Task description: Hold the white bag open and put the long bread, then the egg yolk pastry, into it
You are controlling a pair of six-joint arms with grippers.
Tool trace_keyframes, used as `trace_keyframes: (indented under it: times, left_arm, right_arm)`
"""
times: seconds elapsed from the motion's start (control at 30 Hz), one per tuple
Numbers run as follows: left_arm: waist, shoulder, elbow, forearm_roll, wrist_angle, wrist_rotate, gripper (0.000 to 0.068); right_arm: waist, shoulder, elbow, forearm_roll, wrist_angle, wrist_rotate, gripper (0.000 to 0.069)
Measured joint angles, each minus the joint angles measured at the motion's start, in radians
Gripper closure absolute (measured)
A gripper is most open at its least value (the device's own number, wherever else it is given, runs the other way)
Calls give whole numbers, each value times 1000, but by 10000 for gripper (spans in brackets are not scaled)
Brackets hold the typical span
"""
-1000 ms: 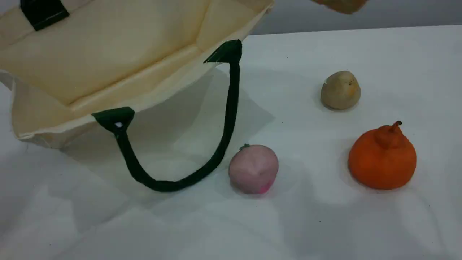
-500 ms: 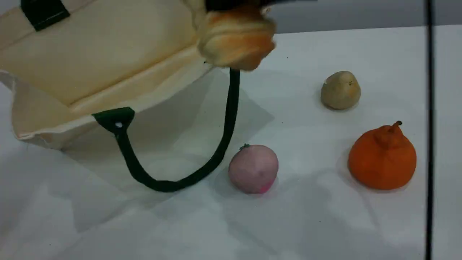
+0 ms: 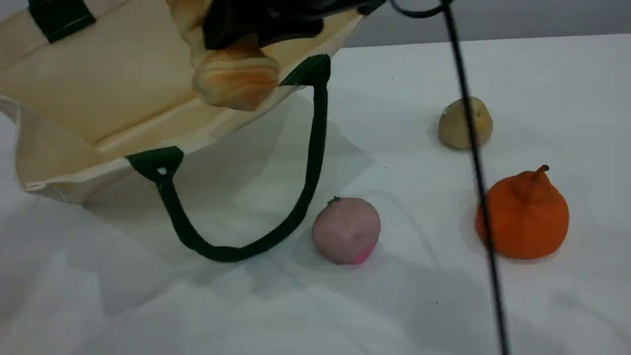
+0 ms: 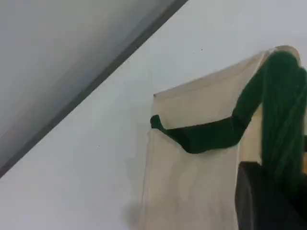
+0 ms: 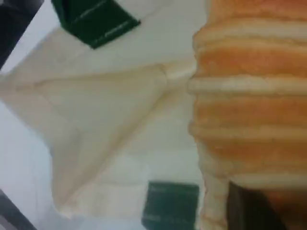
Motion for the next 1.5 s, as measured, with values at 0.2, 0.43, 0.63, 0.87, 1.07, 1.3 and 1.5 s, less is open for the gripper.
trace_keyframes:
  times: [0.2,0.43,0.63,0.87,1.07,1.3,1.5]
  left_arm:
    - [0,0,0,-1,0,-1,603]
    - [0,0,0,-4,0,-2,603]
    - [0,0,0,-8,0,-2,603]
    - [0,0,0,-9,0,-4,603]
    - [0,0,0,-9,-1,-2,603]
    - [0,0,0,-9,-1,-2,603]
    - [0,0,0,-9,0,-2,603]
  right_arm:
    - [-11,75,-69,27,5,60,576]
    - [-33,121,-84,49,1,147,577]
    - [-33,140,-91,77,-65,146,581]
    - [-32,237,-186,72,15,143,584]
    - [-32,270,-260,72,40,103,569]
    - [-32,268,-282,71,96,87,278]
    - [-32,265,-282,71,158,27,90]
